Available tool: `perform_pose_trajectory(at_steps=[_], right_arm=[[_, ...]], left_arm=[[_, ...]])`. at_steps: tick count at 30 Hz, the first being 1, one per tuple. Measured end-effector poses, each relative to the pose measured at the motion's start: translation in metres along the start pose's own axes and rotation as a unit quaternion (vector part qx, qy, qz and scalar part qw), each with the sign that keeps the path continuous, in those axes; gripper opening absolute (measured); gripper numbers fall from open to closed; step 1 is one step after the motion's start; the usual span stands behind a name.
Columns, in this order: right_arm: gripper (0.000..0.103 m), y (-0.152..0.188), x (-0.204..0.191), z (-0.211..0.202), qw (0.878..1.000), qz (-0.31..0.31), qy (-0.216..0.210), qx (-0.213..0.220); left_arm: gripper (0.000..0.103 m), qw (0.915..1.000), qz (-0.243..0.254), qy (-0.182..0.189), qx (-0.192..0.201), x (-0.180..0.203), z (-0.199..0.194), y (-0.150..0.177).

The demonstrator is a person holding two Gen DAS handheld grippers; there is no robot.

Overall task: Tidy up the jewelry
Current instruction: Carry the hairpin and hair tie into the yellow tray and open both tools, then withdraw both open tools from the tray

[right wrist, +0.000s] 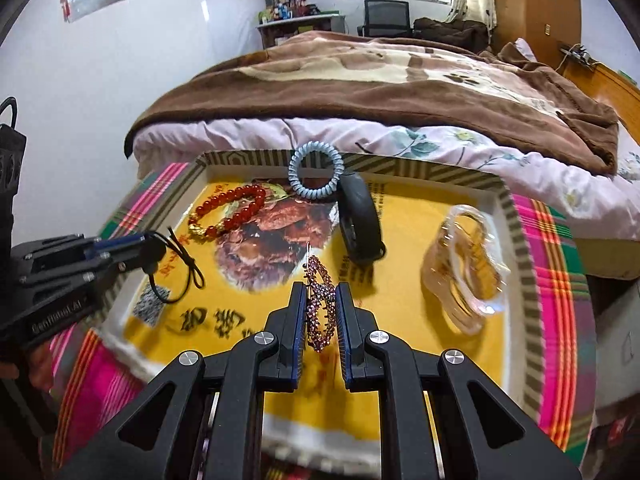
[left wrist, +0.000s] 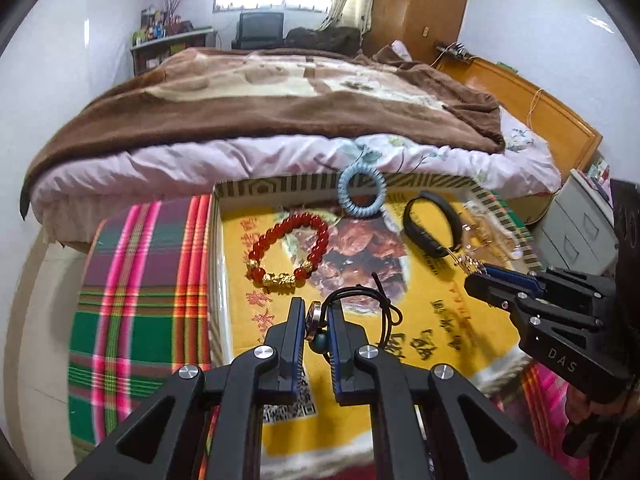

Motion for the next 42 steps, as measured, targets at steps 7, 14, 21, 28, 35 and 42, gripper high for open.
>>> perform_pose_trajectory(at_steps=[7, 14, 21, 28, 35, 42], right_arm=[[0.015, -0.008, -0.002, 0.022, 1.000, -0.013, 0.011, -0.020], [0.015, -0.008, -0.002, 0.030, 0.999, -0.016, 0.014, -0.029], [0.016, -0.011, -0.005, 0.029, 0.999, -0.016, 0.019, -0.026], [0.034, -0.008, -0.008, 0.013, 1.000, -0.014, 0.012, -0.008], [0.036, 0.011, -0.007, -0.022, 1.000, -0.006, -0.008, 0.017], [0.036, 0.047, -0.004, -0.054, 0.999, -0.004, -0.027, 0.023]], left_arm=[[0.011, 0.9996, -0.007, -0.006, -0.026, -0.005, 0.024, 0.003], [0.011, 0.9994, -0.017, -0.005, -0.031, -0.009, 0.031, 0.002], [0.046, 0.9995, -0.017, 0.003, -0.027, -0.008, 0.028, 0.002], [0.060, 0.9995, -0.028, 0.004, -0.017, -0.008, 0.016, 0.004], [0.072, 0.9993, -0.033, 0.014, 0.012, -0.006, -0.022, 0.016], [0.078, 0.9986, -0.032, 0.022, 0.035, 0.003, -0.062, 0.043]])
Point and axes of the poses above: each gripper's, at about its wrist camera, not at the fingertips, and z roughly the way its jaws point, x to its right, y to its underside, the point moved 2 cm from there along z, roughly the way its jaws point, and after that the axes turned 8 degrees about -x, right-handed, at the moved point
